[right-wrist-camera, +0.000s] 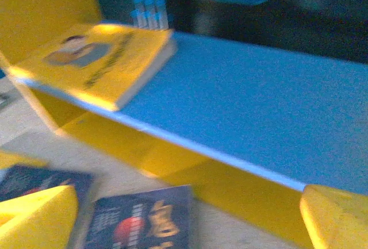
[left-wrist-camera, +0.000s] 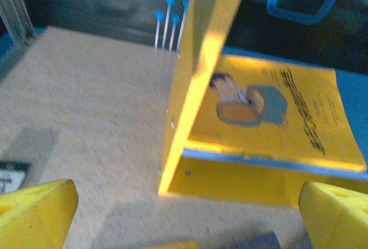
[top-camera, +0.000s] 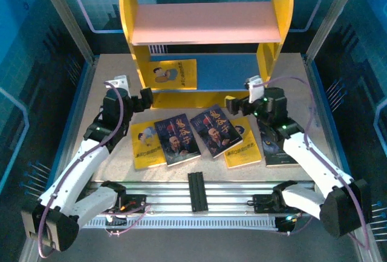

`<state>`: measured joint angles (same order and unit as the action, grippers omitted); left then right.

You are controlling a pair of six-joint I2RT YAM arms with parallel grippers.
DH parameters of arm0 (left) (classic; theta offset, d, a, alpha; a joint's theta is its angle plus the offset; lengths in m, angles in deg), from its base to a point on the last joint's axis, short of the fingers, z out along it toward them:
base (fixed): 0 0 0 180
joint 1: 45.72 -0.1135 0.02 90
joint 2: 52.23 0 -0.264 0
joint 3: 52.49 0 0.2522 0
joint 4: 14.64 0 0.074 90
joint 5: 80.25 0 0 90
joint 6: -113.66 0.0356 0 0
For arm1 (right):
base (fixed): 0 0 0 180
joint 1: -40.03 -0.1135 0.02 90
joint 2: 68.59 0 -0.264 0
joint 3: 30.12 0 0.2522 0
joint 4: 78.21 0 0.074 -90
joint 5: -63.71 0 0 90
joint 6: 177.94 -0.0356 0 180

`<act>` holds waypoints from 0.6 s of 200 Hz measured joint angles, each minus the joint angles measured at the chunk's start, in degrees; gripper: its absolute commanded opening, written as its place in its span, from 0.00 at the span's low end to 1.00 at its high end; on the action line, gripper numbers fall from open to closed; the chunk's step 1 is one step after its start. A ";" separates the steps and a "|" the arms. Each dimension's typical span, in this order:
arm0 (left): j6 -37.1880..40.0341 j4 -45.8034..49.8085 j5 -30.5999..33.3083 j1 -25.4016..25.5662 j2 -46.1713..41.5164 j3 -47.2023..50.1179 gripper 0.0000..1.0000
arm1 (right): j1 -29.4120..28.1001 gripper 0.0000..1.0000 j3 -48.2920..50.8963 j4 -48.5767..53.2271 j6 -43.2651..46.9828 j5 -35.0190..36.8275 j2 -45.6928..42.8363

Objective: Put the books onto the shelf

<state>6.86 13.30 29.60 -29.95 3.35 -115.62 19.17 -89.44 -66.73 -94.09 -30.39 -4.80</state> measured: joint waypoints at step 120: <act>-26.86 22.45 -12.66 8.28 0.61 4.20 0.98 | -17.42 0.49 -12.46 12.04 -10.80 -11.93 27.80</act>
<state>-20.00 35.75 16.95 -21.66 3.96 -111.42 1.75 -101.90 -54.69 -104.89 -42.32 23.00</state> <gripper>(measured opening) 0.986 0.518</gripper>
